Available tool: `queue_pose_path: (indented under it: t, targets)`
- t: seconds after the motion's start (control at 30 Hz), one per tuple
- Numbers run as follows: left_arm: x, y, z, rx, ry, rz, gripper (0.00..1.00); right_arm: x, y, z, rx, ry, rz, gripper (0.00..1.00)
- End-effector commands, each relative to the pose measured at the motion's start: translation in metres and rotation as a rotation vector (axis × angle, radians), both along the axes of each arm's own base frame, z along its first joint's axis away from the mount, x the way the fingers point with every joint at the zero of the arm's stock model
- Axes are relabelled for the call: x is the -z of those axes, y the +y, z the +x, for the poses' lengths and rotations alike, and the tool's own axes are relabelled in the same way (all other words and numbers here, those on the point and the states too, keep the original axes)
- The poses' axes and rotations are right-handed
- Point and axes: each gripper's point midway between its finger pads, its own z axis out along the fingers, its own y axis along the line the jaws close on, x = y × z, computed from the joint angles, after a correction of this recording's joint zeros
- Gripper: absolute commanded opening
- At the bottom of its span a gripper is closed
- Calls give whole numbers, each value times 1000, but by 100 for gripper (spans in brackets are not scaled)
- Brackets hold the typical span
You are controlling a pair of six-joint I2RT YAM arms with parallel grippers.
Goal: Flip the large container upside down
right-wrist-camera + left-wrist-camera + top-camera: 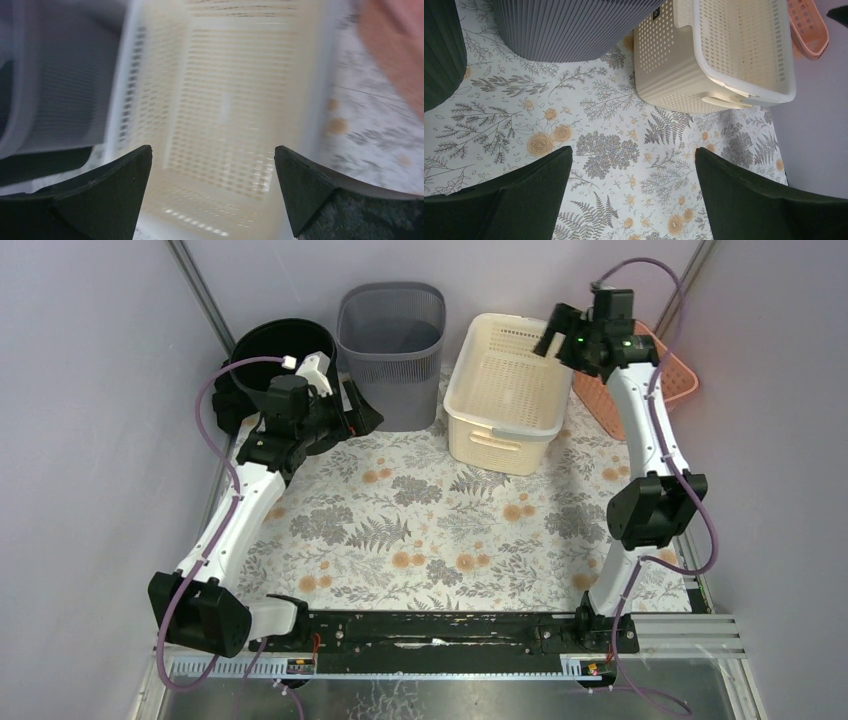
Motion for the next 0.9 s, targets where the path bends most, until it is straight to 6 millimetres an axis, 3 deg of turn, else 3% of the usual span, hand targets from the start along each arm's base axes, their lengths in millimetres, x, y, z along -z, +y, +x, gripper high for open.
queue_pose_path:
  t: [0.0,0.07,0.13,0.27,0.4,0.57,0.7,0.8,0.87]
  targets:
    - [-9,-3,0,13,-38,-18,100,-26,100,-9,-252,-95,107,99]
    - [-14,-4,-2,13,-46,-22,100,-2,114,-11,-274,-43,103,98]
    - [-16,-3,-4,11,-50,-20,100,26,114,-14,-265,20,97,97]
    - [-15,-3,-7,14,-43,-18,100,80,89,-24,-203,136,5,98]
    - [-12,-5,-9,23,-35,-23,100,103,41,-25,-99,221,-33,98]
    - [-10,-6,-12,29,-32,-17,100,103,-26,-29,70,259,-144,98]
    - [-4,-6,-14,32,-18,-18,100,92,-63,-39,175,254,-245,99]
    - [-2,-7,-15,37,-14,-18,100,74,-62,-41,169,212,-234,99]
    - [-2,-7,-15,37,-14,-17,100,54,-37,-38,90,146,-154,98]
